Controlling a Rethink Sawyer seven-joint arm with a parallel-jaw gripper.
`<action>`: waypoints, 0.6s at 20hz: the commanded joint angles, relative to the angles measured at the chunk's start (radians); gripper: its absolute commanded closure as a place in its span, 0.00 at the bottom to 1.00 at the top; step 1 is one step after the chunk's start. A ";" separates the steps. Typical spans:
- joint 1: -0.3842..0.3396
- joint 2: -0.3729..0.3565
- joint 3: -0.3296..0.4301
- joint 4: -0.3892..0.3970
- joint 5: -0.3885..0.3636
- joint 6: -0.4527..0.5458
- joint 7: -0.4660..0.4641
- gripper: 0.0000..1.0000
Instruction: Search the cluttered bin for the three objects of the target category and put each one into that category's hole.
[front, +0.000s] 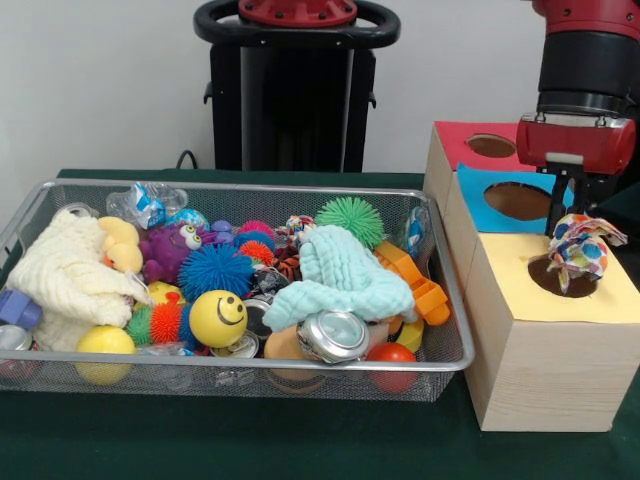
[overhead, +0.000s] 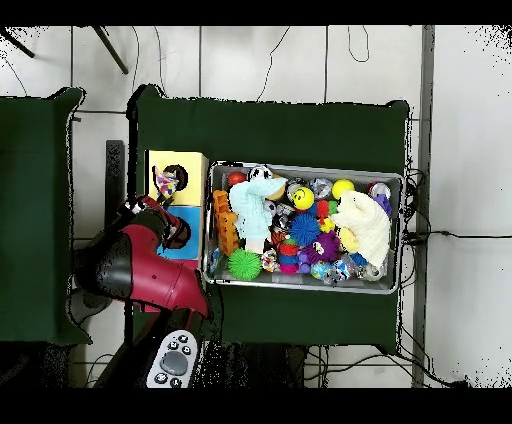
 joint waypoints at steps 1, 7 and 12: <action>-0.015 0.045 0.125 -0.011 0.019 0.039 0.217 1.00; 0.025 0.048 0.025 -0.025 0.036 0.099 0.171 1.00; 0.052 0.063 -0.018 -0.037 0.052 0.123 0.171 0.00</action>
